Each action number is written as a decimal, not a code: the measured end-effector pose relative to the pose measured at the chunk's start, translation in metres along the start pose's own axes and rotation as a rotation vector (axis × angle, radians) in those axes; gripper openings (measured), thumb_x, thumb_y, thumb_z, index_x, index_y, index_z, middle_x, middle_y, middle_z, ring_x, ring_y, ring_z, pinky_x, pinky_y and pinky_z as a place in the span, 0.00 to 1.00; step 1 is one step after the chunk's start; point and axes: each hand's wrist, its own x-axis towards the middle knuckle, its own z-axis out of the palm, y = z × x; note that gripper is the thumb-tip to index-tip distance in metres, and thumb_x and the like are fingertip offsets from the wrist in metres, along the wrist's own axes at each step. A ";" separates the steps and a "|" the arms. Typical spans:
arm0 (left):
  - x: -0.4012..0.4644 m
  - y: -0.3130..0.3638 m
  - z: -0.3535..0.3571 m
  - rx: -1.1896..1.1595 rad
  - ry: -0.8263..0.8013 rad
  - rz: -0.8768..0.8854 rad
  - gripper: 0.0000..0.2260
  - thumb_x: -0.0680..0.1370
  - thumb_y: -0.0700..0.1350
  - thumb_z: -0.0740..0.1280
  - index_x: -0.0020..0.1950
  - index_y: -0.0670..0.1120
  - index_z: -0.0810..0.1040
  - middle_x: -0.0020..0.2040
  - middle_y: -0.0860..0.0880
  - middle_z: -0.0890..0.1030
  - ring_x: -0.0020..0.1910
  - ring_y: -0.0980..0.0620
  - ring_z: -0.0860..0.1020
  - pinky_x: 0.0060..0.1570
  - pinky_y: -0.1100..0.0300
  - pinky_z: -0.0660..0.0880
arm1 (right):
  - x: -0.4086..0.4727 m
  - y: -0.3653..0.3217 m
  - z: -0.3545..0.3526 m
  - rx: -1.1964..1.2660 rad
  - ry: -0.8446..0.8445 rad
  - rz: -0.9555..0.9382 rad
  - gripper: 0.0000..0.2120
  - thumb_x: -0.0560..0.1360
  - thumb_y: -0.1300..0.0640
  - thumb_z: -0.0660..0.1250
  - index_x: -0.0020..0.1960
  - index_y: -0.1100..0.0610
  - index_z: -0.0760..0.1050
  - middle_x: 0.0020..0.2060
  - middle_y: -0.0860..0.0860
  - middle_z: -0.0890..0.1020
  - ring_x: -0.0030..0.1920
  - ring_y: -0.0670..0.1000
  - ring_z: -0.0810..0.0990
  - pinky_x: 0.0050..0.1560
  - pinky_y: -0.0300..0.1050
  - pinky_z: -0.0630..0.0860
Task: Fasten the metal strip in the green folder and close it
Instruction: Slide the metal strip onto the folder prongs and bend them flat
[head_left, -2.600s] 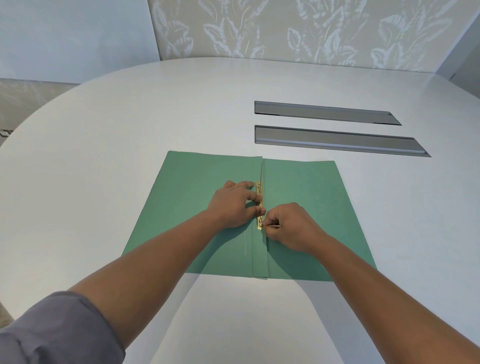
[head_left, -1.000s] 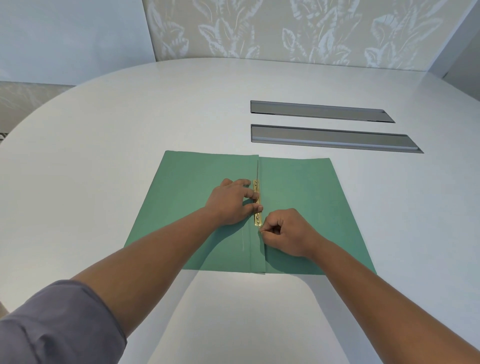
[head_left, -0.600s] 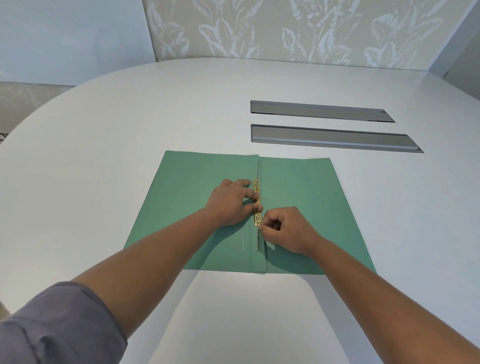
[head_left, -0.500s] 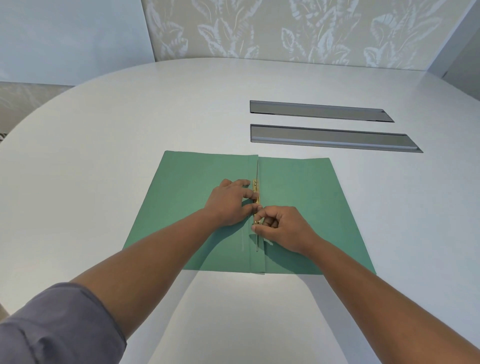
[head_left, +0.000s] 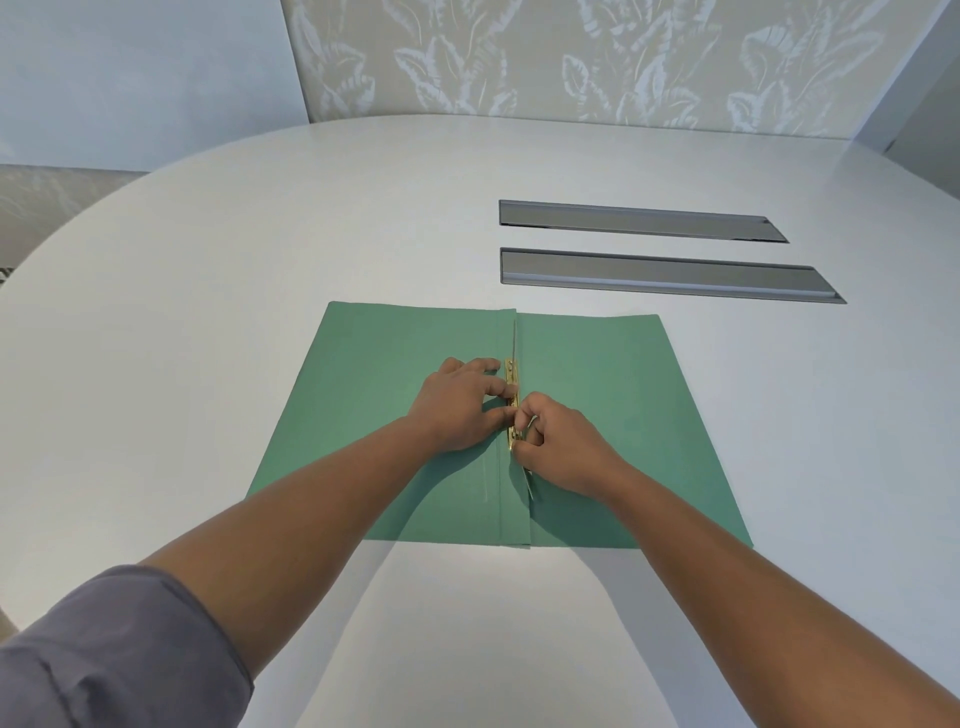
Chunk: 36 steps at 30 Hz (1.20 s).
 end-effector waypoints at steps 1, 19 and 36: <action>0.000 0.000 0.000 -0.002 0.000 0.000 0.18 0.76 0.64 0.66 0.63 0.61 0.80 0.75 0.54 0.71 0.68 0.44 0.68 0.67 0.48 0.67 | 0.000 0.000 0.000 0.001 -0.003 0.001 0.08 0.73 0.60 0.69 0.46 0.50 0.72 0.33 0.46 0.80 0.34 0.47 0.77 0.38 0.46 0.72; -0.002 -0.001 -0.001 0.000 0.004 0.012 0.21 0.75 0.67 0.66 0.64 0.61 0.80 0.75 0.54 0.71 0.68 0.44 0.68 0.66 0.48 0.67 | 0.007 0.005 -0.010 0.381 -0.003 0.150 0.04 0.75 0.62 0.65 0.49 0.56 0.76 0.30 0.49 0.82 0.25 0.46 0.77 0.24 0.38 0.70; 0.001 -0.006 -0.002 -0.029 -0.008 0.052 0.21 0.73 0.69 0.66 0.62 0.62 0.81 0.74 0.52 0.71 0.67 0.44 0.69 0.67 0.48 0.66 | 0.078 0.007 -0.009 0.359 0.282 0.054 0.01 0.77 0.58 0.72 0.48 0.54 0.83 0.35 0.46 0.82 0.26 0.38 0.77 0.36 0.41 0.75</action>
